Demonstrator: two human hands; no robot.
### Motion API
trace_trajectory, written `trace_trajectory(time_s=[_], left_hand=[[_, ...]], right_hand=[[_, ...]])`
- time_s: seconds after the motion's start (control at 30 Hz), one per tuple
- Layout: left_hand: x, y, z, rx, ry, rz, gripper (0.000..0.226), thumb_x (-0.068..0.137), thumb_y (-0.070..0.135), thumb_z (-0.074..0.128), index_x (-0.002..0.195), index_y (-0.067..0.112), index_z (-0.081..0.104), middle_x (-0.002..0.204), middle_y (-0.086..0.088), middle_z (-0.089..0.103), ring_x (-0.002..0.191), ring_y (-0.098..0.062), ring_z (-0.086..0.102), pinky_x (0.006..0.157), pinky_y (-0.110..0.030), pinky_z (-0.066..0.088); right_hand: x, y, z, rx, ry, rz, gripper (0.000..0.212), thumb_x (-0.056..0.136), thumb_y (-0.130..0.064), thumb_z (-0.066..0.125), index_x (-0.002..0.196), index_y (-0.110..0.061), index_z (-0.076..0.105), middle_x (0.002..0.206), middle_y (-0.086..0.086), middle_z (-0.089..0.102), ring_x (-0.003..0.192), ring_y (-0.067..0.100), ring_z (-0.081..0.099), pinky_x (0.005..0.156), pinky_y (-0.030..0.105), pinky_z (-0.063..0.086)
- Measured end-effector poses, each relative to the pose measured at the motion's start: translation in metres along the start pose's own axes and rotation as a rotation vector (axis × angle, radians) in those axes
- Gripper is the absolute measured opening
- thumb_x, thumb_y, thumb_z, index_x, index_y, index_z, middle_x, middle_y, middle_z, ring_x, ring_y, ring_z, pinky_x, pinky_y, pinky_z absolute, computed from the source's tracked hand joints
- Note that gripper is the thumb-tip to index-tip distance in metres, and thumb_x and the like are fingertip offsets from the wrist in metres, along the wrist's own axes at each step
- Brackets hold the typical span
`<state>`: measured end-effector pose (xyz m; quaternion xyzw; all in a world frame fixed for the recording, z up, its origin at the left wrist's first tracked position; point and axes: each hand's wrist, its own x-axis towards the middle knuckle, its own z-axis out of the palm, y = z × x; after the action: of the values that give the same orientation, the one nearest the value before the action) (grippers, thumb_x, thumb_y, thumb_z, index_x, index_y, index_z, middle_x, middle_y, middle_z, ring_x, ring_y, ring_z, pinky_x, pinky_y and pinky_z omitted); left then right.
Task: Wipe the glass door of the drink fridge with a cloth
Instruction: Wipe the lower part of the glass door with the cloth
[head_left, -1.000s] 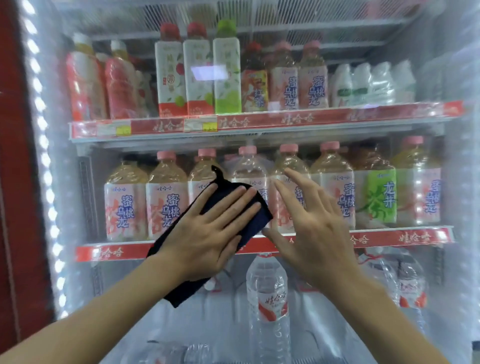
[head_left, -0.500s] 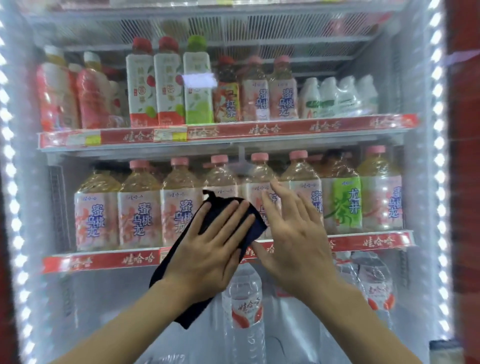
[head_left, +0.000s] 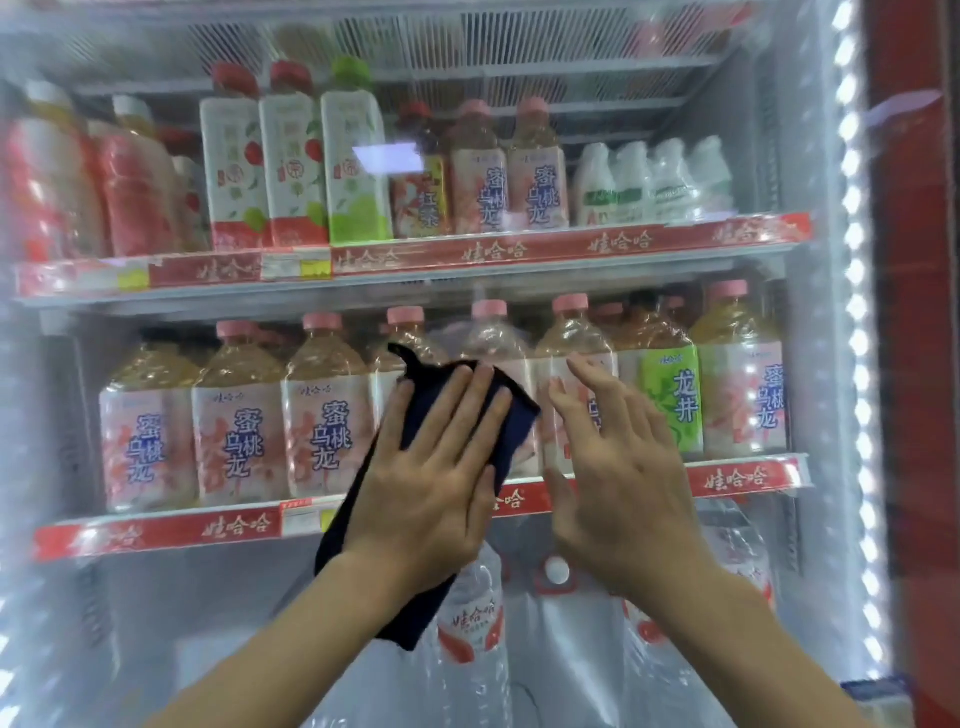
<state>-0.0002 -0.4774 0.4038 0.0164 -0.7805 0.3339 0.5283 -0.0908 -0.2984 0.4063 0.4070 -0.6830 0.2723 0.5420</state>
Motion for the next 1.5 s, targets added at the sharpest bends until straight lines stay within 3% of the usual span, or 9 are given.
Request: trace_trajectory(time_s=[0.1,0.23,0.4,0.53,0.77,0.87,1.17,1.4,1.5], left_hand=[[-0.034,0.024,0.004,0.015,-0.105,0.237,0.068,0.102,0.037,0.041,0.161,0.011,0.021,0.170,-0.009,0.015,0.157,-0.025,0.012,0.124,-0.058,0.013],[0.000,-0.003,-0.004,0.049,-0.121,0.392,0.065,0.104,0.039,0.036,0.162,0.014,0.020,0.170,-0.007,0.015,0.157,-0.023,0.012,0.126,-0.055,0.012],[0.097,-0.027,-0.017,0.077,-0.040,0.129,0.063,0.105,0.036,0.030,0.162,0.013,0.017,0.169,-0.009,0.013,0.158,-0.024,0.010,0.125,-0.057,0.013],[0.087,0.001,-0.007,0.029,0.013,-0.007,0.064,0.104,0.036,0.029,0.161,0.010,0.020,0.170,-0.011,0.012,0.158,-0.025,0.009,0.124,-0.059,0.013],[0.022,0.053,0.006,0.007,-0.090,0.249,0.069,0.102,0.040,0.041,0.162,0.014,0.018,0.170,-0.008,0.012,0.158,-0.023,0.010,0.125,-0.057,0.014],[0.050,0.031,0.000,0.013,-0.103,0.334,0.066,0.103,0.040,0.037,0.162,0.016,0.017,0.170,-0.006,0.012,0.158,-0.021,0.010,0.126,-0.055,0.014],[0.107,0.066,0.005,0.003,0.023,-0.027,0.065,0.102,0.035,0.031,0.161,0.010,0.020,0.170,-0.011,0.013,0.158,-0.025,0.009,0.125,-0.058,0.011],[0.046,0.122,0.017,0.005,-0.083,0.339,0.069,0.101,0.038,0.044,0.161,0.012,0.023,0.169,-0.009,0.017,0.157,-0.025,0.015,0.124,-0.057,0.016],[0.084,0.092,0.010,0.051,-0.105,0.493,0.066,0.103,0.039,0.036,0.162,0.016,0.018,0.170,-0.007,0.014,0.157,-0.023,0.013,0.125,-0.053,0.013]], right_hand=[[0.001,0.017,-0.011,0.048,-0.042,-0.039,0.068,0.076,-0.023,0.057,0.142,-0.008,0.054,0.151,0.012,0.046,0.136,0.029,0.044,0.115,0.044,0.036],[-0.002,0.048,-0.025,-0.025,-0.083,0.014,0.084,0.069,-0.003,0.074,0.149,-0.008,0.048,0.158,0.012,0.038,0.142,0.031,0.040,0.119,0.043,0.031],[-0.015,0.073,-0.028,-0.053,-0.067,0.017,0.084,0.076,-0.027,0.086,0.150,-0.013,0.048,0.158,0.011,0.041,0.140,0.031,0.043,0.115,0.042,0.027],[-0.018,0.071,-0.018,-0.016,-0.020,0.032,0.089,0.070,-0.022,0.091,0.148,-0.013,0.050,0.158,0.008,0.041,0.139,0.028,0.041,0.114,0.044,0.031],[-0.019,0.078,-0.023,0.059,-0.024,0.018,0.081,0.074,-0.015,0.089,0.146,-0.014,0.053,0.157,0.007,0.042,0.139,0.028,0.043,0.115,0.042,0.031],[-0.023,0.101,-0.035,0.075,-0.052,0.055,0.082,0.078,-0.021,0.087,0.150,-0.014,0.048,0.156,0.008,0.043,0.135,0.033,0.052,0.107,0.051,0.050],[-0.039,0.130,-0.033,0.021,0.015,0.146,0.082,0.070,-0.028,0.092,0.143,-0.016,0.058,0.151,0.005,0.049,0.125,0.032,0.060,0.089,0.045,0.058],[-0.045,0.145,-0.038,0.108,-0.004,0.070,0.080,0.073,-0.010,0.086,0.146,-0.020,0.054,0.157,0.001,0.042,0.128,0.031,0.057,0.092,0.040,0.056],[-0.057,0.167,-0.046,0.050,0.010,0.057,0.078,0.074,-0.015,0.086,0.145,-0.017,0.055,0.156,0.006,0.043,0.131,0.030,0.051,0.107,0.040,0.043]])
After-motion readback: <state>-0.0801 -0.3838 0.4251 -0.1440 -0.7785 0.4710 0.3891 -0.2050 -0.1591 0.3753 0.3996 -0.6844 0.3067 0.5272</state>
